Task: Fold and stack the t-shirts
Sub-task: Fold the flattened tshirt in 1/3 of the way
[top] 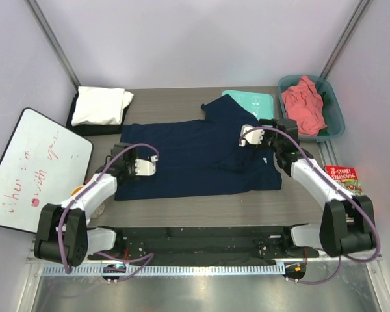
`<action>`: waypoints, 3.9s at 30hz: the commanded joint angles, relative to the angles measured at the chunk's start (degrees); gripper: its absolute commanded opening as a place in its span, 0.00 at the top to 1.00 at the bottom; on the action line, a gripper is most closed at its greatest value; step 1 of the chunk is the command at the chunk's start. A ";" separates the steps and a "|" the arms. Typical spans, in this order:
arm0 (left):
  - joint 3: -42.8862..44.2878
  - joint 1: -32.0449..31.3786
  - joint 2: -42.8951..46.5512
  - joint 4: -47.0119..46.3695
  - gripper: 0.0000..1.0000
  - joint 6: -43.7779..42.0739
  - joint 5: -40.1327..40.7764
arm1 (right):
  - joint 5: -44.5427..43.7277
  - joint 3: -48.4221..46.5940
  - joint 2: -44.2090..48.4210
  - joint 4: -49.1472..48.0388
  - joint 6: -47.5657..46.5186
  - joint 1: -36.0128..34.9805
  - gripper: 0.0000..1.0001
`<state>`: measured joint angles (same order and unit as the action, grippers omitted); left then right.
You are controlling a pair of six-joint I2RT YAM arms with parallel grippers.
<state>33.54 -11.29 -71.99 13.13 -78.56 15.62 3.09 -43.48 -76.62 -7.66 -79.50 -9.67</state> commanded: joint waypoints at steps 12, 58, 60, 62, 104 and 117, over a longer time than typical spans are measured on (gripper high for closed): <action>3.03 0.39 20.74 27.21 0.39 -13.00 -20.27 | 12.02 -3.99 14.57 59.25 -3.81 0.00 0.45; 6.89 1.27 -1.05 37.59 0.52 -20.23 -11.40 | 4.20 2.00 -3.62 52.92 -8.64 5.10 0.57; 6.45 1.27 -1.49 36.45 0.53 -20.31 -11.22 | 3.76 2.00 -4.15 52.84 -9.09 6.24 0.57; 6.10 1.27 -1.58 35.39 0.53 -20.31 -11.14 | 3.76 1.56 -4.24 52.92 -9.18 6.51 0.57; 16.56 -2.77 5.19 24.58 0.32 -9.33 -13.86 | 21.08 -33.07 -25.25 51.87 -5.75 -7.73 0.53; 16.29 -2.77 3.78 23.53 0.33 -9.41 -13.59 | 20.81 -35.00 -22.35 61.01 -8.12 -8.87 0.56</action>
<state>49.36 -13.87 -67.75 38.11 -88.64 1.80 22.65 -76.31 -102.56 49.56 -86.67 -17.69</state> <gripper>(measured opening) 0.676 0.451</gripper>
